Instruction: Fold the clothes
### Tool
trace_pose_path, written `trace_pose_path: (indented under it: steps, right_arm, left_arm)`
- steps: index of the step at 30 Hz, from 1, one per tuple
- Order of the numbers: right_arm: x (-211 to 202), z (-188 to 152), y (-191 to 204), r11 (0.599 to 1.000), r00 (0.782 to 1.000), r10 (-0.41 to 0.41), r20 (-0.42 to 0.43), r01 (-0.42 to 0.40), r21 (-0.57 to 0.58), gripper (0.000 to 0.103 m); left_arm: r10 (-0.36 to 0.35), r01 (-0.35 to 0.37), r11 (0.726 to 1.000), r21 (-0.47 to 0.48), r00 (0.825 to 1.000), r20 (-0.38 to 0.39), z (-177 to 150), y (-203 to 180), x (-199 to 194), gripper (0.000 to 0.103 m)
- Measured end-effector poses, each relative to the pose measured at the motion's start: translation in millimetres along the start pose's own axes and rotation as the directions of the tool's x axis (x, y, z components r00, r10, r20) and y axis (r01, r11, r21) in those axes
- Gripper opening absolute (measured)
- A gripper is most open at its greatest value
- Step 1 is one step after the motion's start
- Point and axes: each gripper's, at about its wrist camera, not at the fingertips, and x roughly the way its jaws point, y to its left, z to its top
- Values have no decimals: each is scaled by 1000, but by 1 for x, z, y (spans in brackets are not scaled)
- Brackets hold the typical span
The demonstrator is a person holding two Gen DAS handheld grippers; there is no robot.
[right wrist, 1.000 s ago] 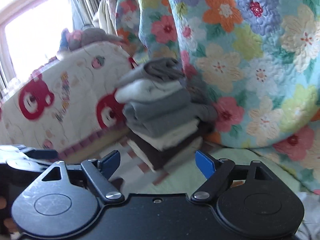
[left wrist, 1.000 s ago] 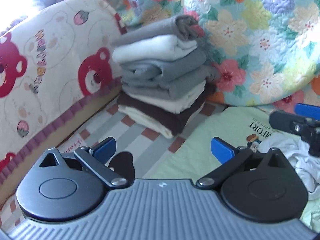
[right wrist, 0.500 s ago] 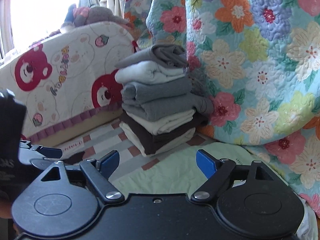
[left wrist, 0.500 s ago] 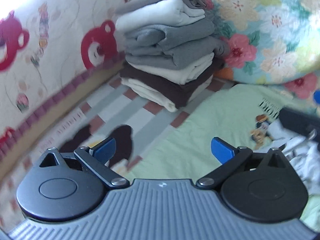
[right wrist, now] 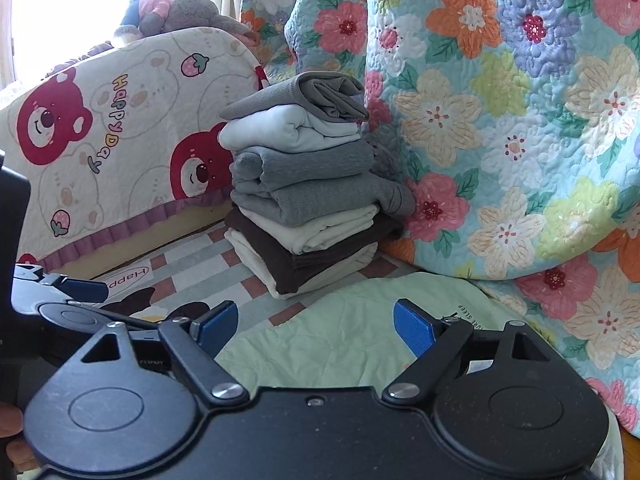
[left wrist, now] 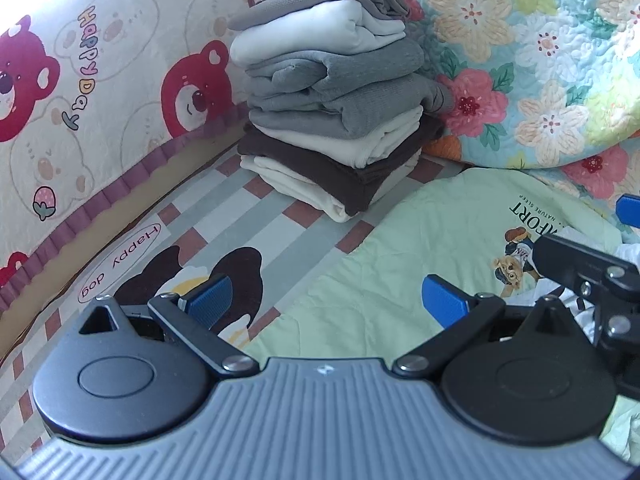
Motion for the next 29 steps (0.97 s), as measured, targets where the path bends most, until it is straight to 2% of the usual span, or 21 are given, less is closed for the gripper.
trace_pose_path:
  steps: [19, 29]
  right_arm:
    - [-3, 0, 8, 999, 999, -36, 3, 36, -31, 88]
    - [-6, 1, 8, 999, 999, -32, 11, 32, -25, 88]
  left_arm:
    - [31, -31, 999, -13, 999, 9, -3, 3, -3, 103]
    - [26, -25, 1000, -14, 999, 27, -3, 6, -7, 103]
